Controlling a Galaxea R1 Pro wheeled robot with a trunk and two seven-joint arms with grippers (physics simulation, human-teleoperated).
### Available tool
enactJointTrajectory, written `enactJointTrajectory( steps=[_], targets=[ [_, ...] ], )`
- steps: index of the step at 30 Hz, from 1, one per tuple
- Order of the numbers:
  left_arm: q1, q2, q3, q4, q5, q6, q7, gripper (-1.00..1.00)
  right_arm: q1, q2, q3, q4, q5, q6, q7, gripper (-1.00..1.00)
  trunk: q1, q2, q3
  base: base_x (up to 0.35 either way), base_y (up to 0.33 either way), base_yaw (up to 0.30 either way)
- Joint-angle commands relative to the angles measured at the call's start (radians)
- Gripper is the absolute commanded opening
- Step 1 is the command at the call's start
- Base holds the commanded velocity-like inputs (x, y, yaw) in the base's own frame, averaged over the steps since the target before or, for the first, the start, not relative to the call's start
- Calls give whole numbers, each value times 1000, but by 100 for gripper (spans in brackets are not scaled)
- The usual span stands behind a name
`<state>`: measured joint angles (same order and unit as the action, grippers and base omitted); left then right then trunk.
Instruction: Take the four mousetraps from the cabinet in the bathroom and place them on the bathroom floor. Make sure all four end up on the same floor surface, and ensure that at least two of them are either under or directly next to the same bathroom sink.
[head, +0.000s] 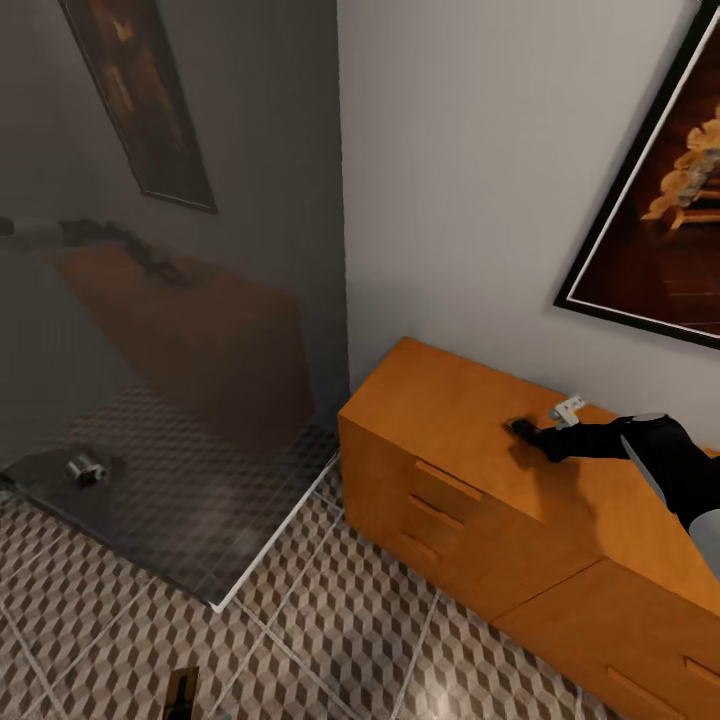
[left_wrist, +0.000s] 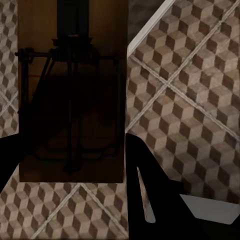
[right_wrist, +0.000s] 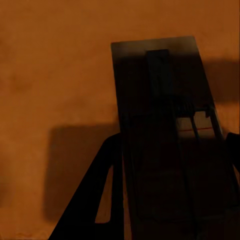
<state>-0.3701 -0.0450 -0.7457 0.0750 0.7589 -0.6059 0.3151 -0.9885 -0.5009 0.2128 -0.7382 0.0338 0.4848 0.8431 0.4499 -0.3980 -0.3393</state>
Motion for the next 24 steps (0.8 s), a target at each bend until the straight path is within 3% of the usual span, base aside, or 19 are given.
enactJointTrajectory(
  steps=[1, 24],
  targets=[
    [-1, -1, -6, 3, -4, -2, 6, -100, -1, -1, 2, -1, 1, 6, 5, -100, 0, -2, -2, -239, 198, 0],
    [-1, -1, -6, 3, -4, -2, 6, -100, -1, -1, 4, -1, 1, 5, 1, -100, 0, -2, -2, -239, 199, 0]
  ],
)
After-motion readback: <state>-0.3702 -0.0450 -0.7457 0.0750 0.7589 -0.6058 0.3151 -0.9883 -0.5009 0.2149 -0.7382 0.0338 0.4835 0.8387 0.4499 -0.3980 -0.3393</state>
